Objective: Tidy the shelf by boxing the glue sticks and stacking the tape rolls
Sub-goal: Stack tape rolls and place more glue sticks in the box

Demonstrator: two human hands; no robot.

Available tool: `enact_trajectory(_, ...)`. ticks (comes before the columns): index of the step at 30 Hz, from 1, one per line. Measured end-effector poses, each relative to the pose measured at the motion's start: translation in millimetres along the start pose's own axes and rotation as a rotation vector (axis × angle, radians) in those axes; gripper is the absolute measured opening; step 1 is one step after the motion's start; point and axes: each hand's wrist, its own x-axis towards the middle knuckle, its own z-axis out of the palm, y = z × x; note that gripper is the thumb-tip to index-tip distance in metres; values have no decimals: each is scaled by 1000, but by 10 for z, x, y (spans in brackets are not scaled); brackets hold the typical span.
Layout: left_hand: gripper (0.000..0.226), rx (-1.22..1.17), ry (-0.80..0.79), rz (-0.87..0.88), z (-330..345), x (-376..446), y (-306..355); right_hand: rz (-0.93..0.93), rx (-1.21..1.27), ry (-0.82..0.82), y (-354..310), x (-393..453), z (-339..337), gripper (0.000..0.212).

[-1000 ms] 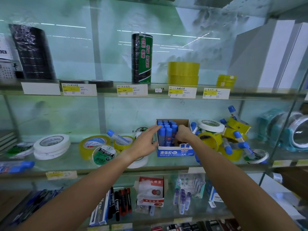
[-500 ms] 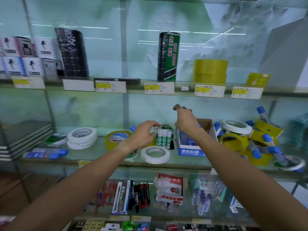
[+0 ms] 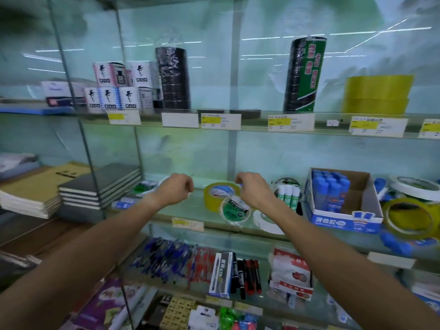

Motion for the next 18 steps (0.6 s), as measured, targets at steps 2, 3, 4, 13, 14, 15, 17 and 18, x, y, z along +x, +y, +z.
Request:
enact_trajectory(2,25,101,-69,-68,-78,-47,-222,-11,-8,-22,-84,-13,90,35)
enact_trajectory(3,23,161,-114,-103,-112,-77,-314,-23,-9,-26,-119,-13,131,35)
enact_trajectory(4,24,225,-162,-132,-139,-112,-400,-29,-11,-33,-161,-13,163,35)
enact_trajectory(13,30,497,-270,-135,16,-243,-661,-21,-34,-38,-271,-42,290,37)
enact_trajectory(14,28,530,-276,-126,21,-247,-660,-20,-33,-40,-271,-41,295,36)
enact_trajectory(15,27,562,-280,-115,29,-248,-670,-18,-30,-42,-267,-42,301,36)
enact_trajectory(17,25,626,-261,-82,33,-242,-702,-15,-23,-45,-266,-51,301,36)
enact_trajectory(18,23,667,-235,-62,21,-236,-720,-15,-21,-45,-260,-53,302,35)
